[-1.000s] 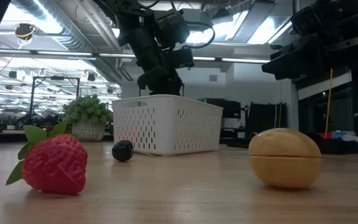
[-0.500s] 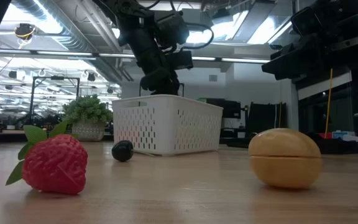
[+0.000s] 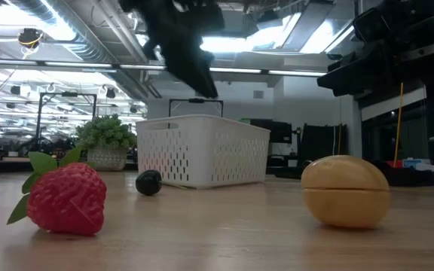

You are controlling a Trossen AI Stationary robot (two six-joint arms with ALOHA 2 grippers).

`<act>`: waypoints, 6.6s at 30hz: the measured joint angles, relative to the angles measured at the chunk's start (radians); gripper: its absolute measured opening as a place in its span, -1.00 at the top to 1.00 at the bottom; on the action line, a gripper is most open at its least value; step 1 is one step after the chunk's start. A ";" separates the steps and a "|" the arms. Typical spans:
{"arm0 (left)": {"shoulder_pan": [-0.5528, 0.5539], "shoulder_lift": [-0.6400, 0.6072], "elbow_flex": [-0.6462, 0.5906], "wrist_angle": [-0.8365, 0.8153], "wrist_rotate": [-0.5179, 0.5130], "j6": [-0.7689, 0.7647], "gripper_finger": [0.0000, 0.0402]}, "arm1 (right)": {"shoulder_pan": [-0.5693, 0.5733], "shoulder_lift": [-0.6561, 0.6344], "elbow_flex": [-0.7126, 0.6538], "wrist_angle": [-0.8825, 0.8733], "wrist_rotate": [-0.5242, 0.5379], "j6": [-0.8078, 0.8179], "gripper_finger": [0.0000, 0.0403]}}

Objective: Pick and placing Produce into tupperware
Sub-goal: Put the potato into the white bin

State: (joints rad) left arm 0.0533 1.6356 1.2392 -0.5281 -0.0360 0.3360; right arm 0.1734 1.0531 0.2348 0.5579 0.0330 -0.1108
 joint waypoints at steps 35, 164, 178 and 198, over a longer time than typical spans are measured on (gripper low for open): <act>-0.574 -0.409 -0.690 0.668 -0.427 -0.422 0.50 | 0.226 0.398 0.416 -0.309 -0.055 0.134 0.76; -0.658 -0.409 -0.736 0.751 -0.424 -0.461 0.85 | 0.349 0.959 1.032 -0.888 0.000 0.202 -0.44; -0.658 -0.409 -0.736 0.748 -0.425 -0.460 0.99 | 0.349 0.973 1.032 -0.890 0.000 0.241 -0.04; -0.658 -0.409 -0.736 0.748 -0.425 -0.457 0.77 | 0.293 0.962 1.032 -0.863 -0.027 0.301 -0.04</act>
State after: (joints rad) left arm -0.6046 1.2263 0.5037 0.2199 -0.4606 -0.1214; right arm 0.4661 2.0153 1.2672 -0.3049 0.0060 0.1903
